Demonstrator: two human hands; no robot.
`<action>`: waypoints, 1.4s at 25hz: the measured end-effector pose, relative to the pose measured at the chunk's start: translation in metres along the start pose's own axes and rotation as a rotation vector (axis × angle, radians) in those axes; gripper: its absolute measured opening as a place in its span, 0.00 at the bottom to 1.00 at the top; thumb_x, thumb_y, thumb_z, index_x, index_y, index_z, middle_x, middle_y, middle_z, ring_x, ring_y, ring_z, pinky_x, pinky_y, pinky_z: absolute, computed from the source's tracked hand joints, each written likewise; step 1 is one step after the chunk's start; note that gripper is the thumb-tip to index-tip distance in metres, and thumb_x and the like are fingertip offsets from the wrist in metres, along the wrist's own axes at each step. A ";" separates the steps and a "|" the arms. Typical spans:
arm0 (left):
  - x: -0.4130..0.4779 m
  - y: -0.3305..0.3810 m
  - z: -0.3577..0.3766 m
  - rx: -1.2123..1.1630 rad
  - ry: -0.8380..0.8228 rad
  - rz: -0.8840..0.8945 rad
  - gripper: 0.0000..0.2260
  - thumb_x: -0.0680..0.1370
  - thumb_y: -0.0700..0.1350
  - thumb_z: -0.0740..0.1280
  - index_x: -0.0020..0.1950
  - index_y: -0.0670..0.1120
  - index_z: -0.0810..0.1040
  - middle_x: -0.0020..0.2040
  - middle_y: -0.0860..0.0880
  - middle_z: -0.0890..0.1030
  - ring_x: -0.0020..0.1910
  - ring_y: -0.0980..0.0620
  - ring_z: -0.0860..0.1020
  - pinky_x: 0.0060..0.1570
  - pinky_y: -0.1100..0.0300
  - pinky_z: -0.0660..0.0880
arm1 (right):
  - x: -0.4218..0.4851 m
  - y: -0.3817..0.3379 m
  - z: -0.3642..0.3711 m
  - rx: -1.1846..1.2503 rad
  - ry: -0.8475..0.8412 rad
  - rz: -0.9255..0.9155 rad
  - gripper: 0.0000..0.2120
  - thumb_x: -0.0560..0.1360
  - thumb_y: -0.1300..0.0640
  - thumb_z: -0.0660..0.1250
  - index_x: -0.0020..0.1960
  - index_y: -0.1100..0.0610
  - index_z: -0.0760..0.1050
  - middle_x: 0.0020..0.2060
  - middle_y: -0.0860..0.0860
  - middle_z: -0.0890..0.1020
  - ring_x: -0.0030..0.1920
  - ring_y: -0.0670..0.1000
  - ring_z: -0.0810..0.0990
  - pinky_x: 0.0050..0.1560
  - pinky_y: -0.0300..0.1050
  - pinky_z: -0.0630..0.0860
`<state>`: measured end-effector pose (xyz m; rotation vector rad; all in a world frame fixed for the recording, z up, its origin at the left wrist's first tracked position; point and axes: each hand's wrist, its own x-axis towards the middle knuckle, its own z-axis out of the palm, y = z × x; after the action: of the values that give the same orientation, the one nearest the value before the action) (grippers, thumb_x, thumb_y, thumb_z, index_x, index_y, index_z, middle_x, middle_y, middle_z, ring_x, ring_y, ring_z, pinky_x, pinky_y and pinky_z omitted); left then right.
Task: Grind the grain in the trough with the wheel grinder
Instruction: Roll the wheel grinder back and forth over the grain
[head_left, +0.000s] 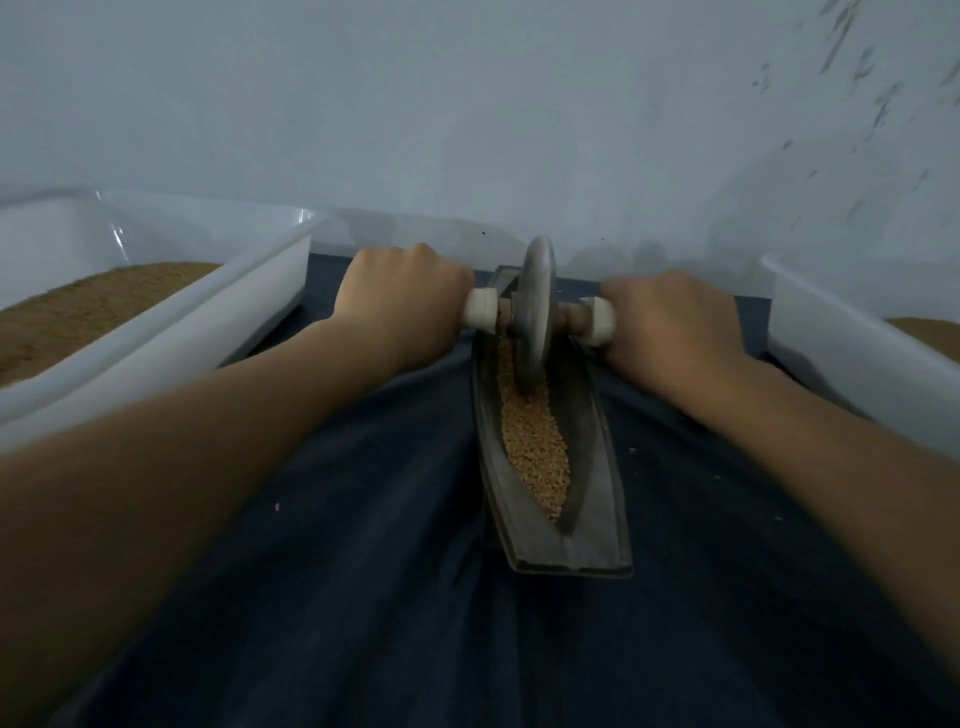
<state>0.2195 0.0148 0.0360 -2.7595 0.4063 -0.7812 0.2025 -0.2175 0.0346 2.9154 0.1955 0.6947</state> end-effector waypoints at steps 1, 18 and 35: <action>-0.014 -0.004 0.002 -0.026 0.031 0.040 0.03 0.75 0.50 0.67 0.46 0.52 0.76 0.34 0.52 0.67 0.32 0.48 0.67 0.33 0.55 0.65 | -0.017 0.004 -0.001 -0.033 0.072 -0.062 0.08 0.73 0.47 0.69 0.41 0.46 0.70 0.33 0.48 0.75 0.33 0.55 0.74 0.31 0.42 0.64; -0.049 -0.005 -0.008 0.062 0.315 0.185 0.11 0.64 0.44 0.67 0.36 0.50 0.63 0.25 0.52 0.62 0.22 0.50 0.57 0.29 0.64 0.46 | -0.071 0.015 -0.001 -0.025 0.253 -0.100 0.11 0.63 0.42 0.65 0.33 0.44 0.63 0.24 0.39 0.55 0.26 0.39 0.49 0.29 0.31 0.48; -0.036 0.009 0.002 0.046 0.154 -0.001 0.11 0.70 0.46 0.71 0.39 0.49 0.68 0.29 0.51 0.62 0.25 0.49 0.61 0.26 0.60 0.54 | -0.027 0.002 0.003 -0.008 0.173 -0.069 0.11 0.69 0.48 0.70 0.35 0.47 0.68 0.26 0.45 0.69 0.28 0.52 0.70 0.28 0.39 0.59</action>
<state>0.1893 0.0184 0.0148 -2.6670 0.4100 -0.9940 0.1798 -0.2242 0.0201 2.8253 0.3087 0.9339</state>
